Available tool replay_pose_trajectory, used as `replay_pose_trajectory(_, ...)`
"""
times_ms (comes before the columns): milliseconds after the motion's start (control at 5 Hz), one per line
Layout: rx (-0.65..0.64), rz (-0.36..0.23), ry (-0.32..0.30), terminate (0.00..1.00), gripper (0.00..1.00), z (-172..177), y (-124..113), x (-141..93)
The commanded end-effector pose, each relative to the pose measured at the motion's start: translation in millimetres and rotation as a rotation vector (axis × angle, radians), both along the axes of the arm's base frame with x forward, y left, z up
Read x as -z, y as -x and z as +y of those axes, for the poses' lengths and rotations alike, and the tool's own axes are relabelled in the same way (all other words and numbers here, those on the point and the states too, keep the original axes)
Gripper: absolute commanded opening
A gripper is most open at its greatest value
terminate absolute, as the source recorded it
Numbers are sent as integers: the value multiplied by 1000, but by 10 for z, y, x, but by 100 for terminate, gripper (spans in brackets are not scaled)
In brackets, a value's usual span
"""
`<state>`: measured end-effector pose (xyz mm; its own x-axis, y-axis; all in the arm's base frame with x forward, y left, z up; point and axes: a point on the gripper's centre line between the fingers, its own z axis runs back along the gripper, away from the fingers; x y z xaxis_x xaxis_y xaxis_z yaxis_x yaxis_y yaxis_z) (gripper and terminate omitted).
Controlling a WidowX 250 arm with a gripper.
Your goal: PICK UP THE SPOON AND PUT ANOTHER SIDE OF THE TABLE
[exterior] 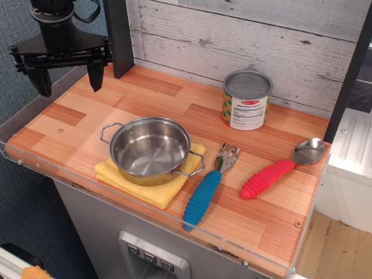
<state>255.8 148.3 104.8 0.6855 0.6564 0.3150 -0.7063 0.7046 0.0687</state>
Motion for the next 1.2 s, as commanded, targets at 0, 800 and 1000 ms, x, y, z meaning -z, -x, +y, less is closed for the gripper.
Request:
replay_pose_trajectory(0,0,0,0,0,100,0,0,0)
replay_pose_trajectory(800,427,-87,-17,0,100,-898,-421,-182)
replay_pose_trajectory(1000,599,-98,-34,0,100,-1266,-491,-146)
